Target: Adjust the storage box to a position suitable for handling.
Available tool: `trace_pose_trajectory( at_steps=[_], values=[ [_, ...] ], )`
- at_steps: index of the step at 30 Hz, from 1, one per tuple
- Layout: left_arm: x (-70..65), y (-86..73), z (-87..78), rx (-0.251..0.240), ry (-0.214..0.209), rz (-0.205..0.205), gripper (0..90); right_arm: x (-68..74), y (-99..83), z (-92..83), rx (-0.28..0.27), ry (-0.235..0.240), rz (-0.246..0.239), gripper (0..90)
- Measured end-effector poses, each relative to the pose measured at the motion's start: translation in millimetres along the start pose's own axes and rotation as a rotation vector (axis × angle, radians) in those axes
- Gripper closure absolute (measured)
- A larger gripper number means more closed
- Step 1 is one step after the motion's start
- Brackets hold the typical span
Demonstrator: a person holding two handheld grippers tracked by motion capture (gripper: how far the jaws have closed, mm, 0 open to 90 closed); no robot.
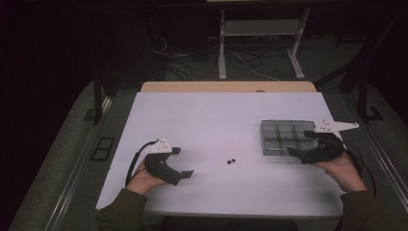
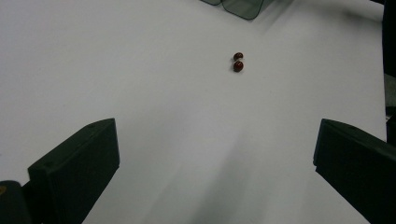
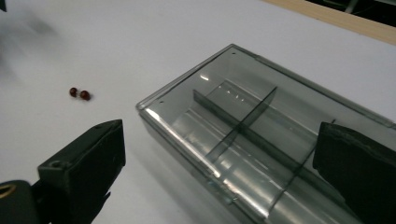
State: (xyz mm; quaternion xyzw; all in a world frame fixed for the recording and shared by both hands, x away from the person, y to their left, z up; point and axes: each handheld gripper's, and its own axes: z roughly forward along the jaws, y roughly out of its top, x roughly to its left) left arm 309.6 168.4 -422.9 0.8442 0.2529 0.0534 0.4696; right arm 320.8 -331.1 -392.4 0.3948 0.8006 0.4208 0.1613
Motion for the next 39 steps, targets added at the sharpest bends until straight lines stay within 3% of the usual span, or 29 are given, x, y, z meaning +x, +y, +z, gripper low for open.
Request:
trace_pose_trajectory(
  at_steps=[19,20,24,29,30,31,32,33,34,35,36,39],
  values=[
    [-0.1,0.9,3.1,0.006,-0.004,0.005,0.0,-50.4,14.3,13.2,0.036,-0.051,0.061,3.3],
    [-0.1,0.9,3.1,0.006,-0.004,0.005,0.0,-53.9,14.1,13.0,0.03,-0.047,0.066,12.5],
    [0.4,1.1,2.1,0.004,-0.006,0.01,0.0,-63.1,11.3,13.2,0.022,-0.045,0.085,15.3],
    [1.2,0.5,1.8,0.007,-0.006,0.008,0.0,-71.3,6.5,9.4,0.017,-0.05,0.106,25.8],
    [1.3,0.5,1.6,0.004,-0.006,0.007,0.0,-73.7,5.3,6.2,0.011,-0.06,0.108,34.1],
    [1.3,0.5,1.6,0.004,-0.006,0.007,0.0,-73.7,5.3,6.2,0.011,-0.06,0.108,34.1],
    [1.4,0.5,1.5,0.003,-0.004,0.006,0.0,-75.3,4.2,3.6,0.011,-0.071,0.112,42.2],
    [1.4,0.5,1.5,0.003,-0.004,0.006,0.0,-75.3,4.2,3.6,0.011,-0.071,0.112,42.2],
    [1.5,0.5,1.4,0.003,-0.004,0.007,0.0,-76.6,3.1,1.3,0.02,-0.085,0.116,49.9],
    [1.6,0.5,1.4,0.001,-0.004,0.007,0.0,-76.6,3.1,1.3,0.02,-0.085,0.116,49.9],
    [2.0,0.4,1.0,0.003,-0.003,0.007,0.0,-78.3,1.7,0.0,0.029,-0.101,0.115,56.9],
    [2.4,0.3,0.7,0.001,0.0,0.005,0.0,-80.6,0.3,-1.1,0.039,-0.118,0.116,63.8]
  ],
)
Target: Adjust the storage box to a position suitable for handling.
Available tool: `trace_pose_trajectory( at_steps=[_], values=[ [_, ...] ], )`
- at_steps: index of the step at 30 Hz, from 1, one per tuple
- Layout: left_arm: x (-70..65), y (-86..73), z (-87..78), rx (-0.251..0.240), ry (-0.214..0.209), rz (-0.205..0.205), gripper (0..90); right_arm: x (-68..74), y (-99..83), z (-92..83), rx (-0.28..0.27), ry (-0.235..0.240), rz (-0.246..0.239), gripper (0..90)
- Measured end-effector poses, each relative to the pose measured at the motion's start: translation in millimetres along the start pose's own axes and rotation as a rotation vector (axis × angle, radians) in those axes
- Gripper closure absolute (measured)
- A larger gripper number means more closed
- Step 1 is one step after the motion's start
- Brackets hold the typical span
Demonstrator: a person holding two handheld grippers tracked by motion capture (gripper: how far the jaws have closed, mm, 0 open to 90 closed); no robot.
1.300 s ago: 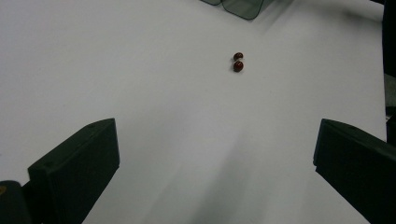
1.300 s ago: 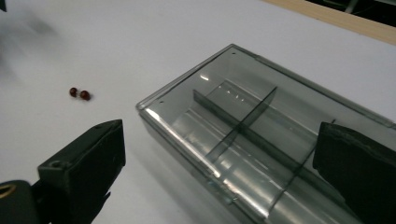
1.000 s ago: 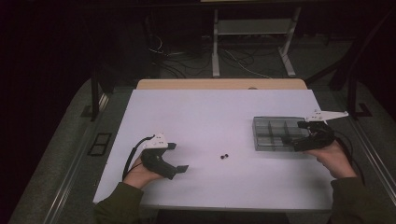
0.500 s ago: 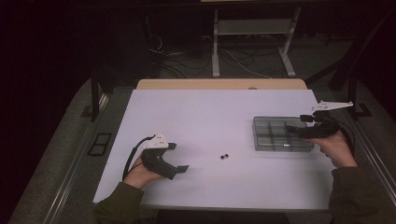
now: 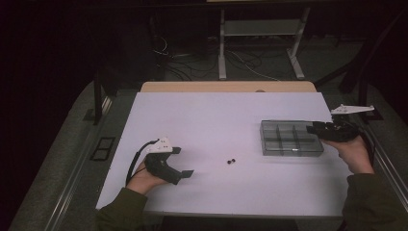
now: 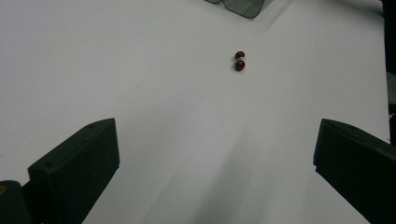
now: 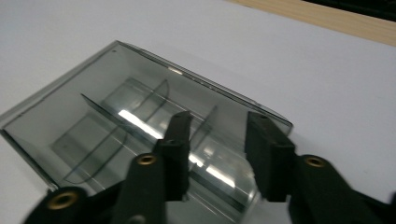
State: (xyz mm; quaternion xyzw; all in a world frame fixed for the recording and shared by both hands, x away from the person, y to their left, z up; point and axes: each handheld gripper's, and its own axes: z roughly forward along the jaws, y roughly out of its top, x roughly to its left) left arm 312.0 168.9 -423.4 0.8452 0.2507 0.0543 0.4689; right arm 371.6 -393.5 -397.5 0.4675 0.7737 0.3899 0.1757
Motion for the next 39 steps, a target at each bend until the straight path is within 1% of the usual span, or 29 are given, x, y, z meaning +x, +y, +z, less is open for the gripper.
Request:
trace_pose_trajectory(
  at_steps=[1,4,5,6,9,13,15,18,19,20,21,24,26,29,32,34,35,39],
  values=[
    [0.3,-0.1,-0.1,-0.004,0.002,-0.006,0.0,-2.5,-1.2,-1.4,0.005,-0.008,0.008,69.8],
    [0.4,-0.2,-0.3,-0.006,0.001,-0.006,0.0,-6.7,-2.9,-4.6,0.003,-0.013,0.017,79.8],
    [0.3,-0.3,-0.5,-0.007,0.003,-0.006,0.0,-8.1,-3.3,-6.0,0.004,-0.011,0.026,81.6],
    [0.3,-0.3,-0.5,-0.007,0.003,-0.006,0.0,-8.1,-3.3,-6.0,0.004,-0.011,0.026,81.6],
    [0.2,-0.3,-0.6,-0.007,0.004,-0.006,0.0,-13.2,-5.9,-10.4,0.0,-0.024,0.042,88.9],
    [0.8,-0.2,-0.6,-0.005,0.004,-0.009,0.0,-17.3,-8.9,-11.2,0.01,-0.043,0.053,89.0],
    [1.3,-0.3,-0.6,-0.001,0.005,-0.01,0.0,-19.8,-10.7,-11.0,0.016,-0.06,0.065,89.0],
    [1.3,-0.2,-0.5,-0.002,0.005,-0.01,0.0,-23.0,-13.4,-10.6,0.02,-0.066,0.077,89.0],
    [1.2,-0.2,-0.5,-0.002,0.005,-0.01,0.0,-24.2,-15.1,-9.8,0.024,-0.068,0.086,89.0],
    [1.2,-0.3,-0.5,-0.002,0.005,-0.009,0.0,-26.0,-17.0,-8.4,0.029,-0.072,0.084,89.0],
    [1.1,-0.2,-0.7,-0.002,0.006,-0.009,0.0,-28.2,-20.4,-5.3,0.048,-0.078,0.089,89.0],
    [0.9,-0.3,-0.8,-0.002,0.005,-0.009,0.0,-30.3,-23.2,-2.7,0.053,-0.078,0.094,89.0],
    [0.0,-0.4,0.0,-0.001,0.005,-0.013,0.0,-32.6,-26.8,0.3,0.071,-0.08,0.105,89.0],
    [-0.3,-0.6,0.2,0.004,0.003,-0.008,0.0,-34.0,-30.8,3.6,0.088,-0.075,0.111,89.0],
    [-0.6,-0.8,0.3,0.003,0.002,-0.009,0.0,-34.0,-34.4,7.6,0.112,-0.071,0.105,89.0],
    [-0.5,-0.7,0.1,0.002,0.002,-0.009,0.0,-33.6,-35.2,8.7,0.114,-0.07,0.107,89.0],
    [-0.6,-0.7,0.0,0.002,0.002,-0.009,0.0,-33.0,-35.9,10.5,0.125,-0.069,0.098,89.0],
    [-0.8,-0.8,-0.1,0.004,0.001,-0.009,0.0,-31.6,-36.6,13.2,0.141,-0.061,0.094,89.0]
  ],
)
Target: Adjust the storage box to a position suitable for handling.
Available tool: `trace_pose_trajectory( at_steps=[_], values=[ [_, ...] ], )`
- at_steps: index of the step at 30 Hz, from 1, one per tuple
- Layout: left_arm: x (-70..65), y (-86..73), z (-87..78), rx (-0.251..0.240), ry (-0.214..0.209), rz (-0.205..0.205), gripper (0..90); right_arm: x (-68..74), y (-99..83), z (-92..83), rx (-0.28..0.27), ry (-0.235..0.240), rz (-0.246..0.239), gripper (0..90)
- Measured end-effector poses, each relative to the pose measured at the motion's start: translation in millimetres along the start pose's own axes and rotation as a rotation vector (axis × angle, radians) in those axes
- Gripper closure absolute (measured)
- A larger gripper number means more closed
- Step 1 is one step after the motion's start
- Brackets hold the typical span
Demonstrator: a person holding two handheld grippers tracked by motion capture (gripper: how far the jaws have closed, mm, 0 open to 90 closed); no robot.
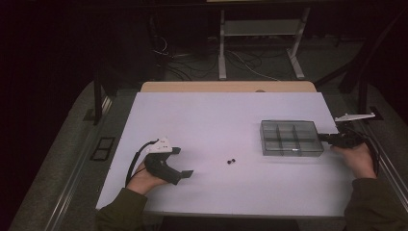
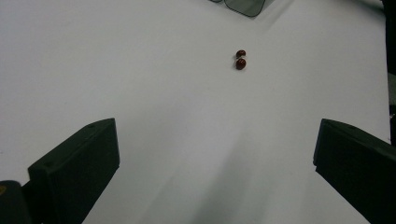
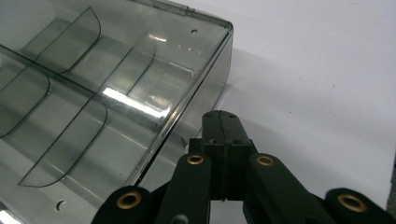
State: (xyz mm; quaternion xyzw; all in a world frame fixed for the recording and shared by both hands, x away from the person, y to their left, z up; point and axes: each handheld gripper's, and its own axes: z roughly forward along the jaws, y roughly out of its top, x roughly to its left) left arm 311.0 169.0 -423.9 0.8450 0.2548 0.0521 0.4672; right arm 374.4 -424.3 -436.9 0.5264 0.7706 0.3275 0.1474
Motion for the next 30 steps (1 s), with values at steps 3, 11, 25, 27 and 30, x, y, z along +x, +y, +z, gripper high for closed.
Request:
trace_pose_trajectory(
  at_steps=[3,11,25,27,30],
  values=[
    [0.0,0.1,-0.2,0.0,0.001,0.0,0.0,1.3,-0.6,1.6,0.007,0.004,-0.004,89.0],
    [0.4,0.3,0.0,-0.002,0.002,0.001,0.0,6.0,-4.4,9.5,0.05,-0.003,-0.022,89.1],
    [0.4,0.6,-0.4,-0.005,0.0,0.0,0.0,19.0,1.1,13.2,0.065,0.037,-0.045,89.1],
    [0.4,0.6,-0.4,-0.005,0.0,0.0,0.0,19.7,1.4,13.6,0.065,0.04,-0.048,89.1],
    [0.2,0.6,-0.4,-0.007,0.0,-0.001,0.0,22.4,2.4,14.6,0.067,0.044,-0.051,89.1]
  ],
)
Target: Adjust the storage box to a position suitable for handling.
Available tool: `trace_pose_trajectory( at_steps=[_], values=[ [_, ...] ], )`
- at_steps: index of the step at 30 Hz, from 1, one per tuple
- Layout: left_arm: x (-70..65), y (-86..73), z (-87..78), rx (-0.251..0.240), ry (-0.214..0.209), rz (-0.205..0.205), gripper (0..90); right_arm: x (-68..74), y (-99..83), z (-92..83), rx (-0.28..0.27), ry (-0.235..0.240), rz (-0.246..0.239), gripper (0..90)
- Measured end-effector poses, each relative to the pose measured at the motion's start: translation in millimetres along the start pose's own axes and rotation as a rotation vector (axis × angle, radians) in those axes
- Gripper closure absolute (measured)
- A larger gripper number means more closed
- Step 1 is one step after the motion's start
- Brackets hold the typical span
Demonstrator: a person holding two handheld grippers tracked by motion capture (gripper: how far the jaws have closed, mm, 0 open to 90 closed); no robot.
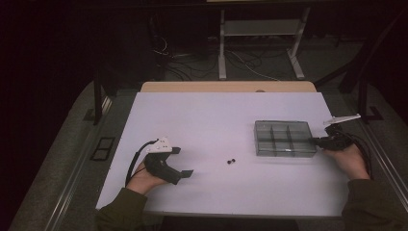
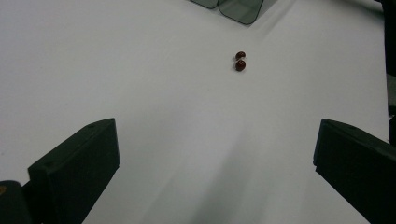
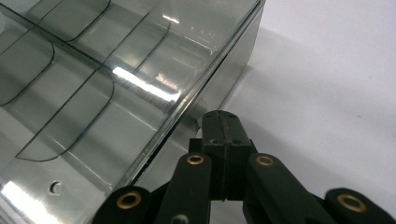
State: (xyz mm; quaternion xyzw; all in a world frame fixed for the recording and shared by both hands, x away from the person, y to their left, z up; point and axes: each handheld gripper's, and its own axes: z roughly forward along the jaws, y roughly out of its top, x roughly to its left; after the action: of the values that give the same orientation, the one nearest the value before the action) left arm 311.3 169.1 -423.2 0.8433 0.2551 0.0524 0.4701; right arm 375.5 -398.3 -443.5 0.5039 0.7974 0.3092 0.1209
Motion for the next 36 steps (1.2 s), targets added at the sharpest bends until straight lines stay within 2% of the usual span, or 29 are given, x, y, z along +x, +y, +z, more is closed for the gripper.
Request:
trace_pose_trajectory(
  at_steps=[16,29,36],
  values=[
    [0.3,0.2,0.1,0.005,-0.001,0.003,0.0,21.1,8.4,10.0,0.016,0.046,-0.055,89.1],
    [-0.1,0.3,-0.4,0.006,-0.001,0.005,0.0,34.8,4.3,9.4,0.03,0.087,-0.074,89.1],
    [-0.1,0.5,-0.5,0.004,-0.002,0.004,0.0,44.7,8.9,14.5,0.033,0.108,-0.102,89.1]
  ],
)
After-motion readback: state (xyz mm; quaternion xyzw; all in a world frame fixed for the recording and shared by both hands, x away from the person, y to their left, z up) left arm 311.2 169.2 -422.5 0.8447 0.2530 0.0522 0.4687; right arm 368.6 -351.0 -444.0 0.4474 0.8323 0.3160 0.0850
